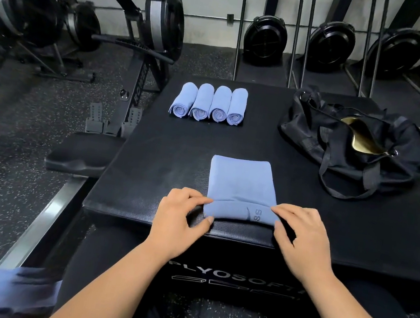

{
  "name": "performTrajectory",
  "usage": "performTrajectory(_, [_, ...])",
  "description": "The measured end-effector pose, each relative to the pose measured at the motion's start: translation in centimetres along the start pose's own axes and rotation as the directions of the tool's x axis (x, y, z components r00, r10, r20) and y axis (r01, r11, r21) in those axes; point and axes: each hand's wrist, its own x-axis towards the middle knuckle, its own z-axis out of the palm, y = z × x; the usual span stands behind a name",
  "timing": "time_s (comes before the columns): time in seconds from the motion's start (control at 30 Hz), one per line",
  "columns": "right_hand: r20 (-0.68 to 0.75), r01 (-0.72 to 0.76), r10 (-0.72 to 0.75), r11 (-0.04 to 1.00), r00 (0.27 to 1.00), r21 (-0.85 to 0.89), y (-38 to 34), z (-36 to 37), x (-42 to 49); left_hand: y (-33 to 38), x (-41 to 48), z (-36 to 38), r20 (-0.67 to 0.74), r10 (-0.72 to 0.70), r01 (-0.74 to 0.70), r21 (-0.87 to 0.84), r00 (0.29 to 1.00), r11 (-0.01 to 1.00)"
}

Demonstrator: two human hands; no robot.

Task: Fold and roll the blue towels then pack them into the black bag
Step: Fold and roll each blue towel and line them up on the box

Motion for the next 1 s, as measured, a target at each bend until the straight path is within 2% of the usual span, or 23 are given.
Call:
performTrajectory(0.1, [0.077,0.008,-0.004,0.999,0.997,-0.051,0.5,0.1,0.3,-0.2,0.0,0.1,0.018,-0.002,0.002,0.025,1.0,1.0])
performTrajectory(0.27, [0.123,-0.099,0.091,0.993,0.988,0.062,0.6,-0.4,1.0,-0.3,0.2,0.1,0.009,-0.03,0.03,0.028,0.999,0.999])
performTrajectory(0.57, [0.212,-0.226,0.197,0.967,0.957,0.118,0.0,-1.0,1.5,-0.2,0.1,0.1,-0.008,-0.119,0.118,-0.076,0.993,0.99])
performTrajectory(0.7, [0.163,-0.337,0.314,0.931,0.936,0.142,-0.9,-0.7,2.3,0.5,0.5,0.3,-0.038,-0.183,0.179,-0.093,0.982,0.979])
performTrajectory(0.8, [0.096,-0.389,0.377,0.882,0.921,0.265,-1.6,-0.5,2.9,0.8,1.0,0.2,-0.069,-0.227,0.211,-0.186,0.971,0.96])
performTrajectory(0.87, [0.072,-0.382,0.378,0.873,0.923,0.304,-1.7,-0.5,2.9,0.9,1.2,0.1,-0.071,-0.213,0.194,-0.211,0.975,0.958])
performTrajectory(1.0, [0.039,-0.326,0.327,0.914,0.944,0.24,-1.5,0.0,2.3,0.7,0.8,-0.2,-0.043,-0.175,0.165,-0.182,0.984,0.969])
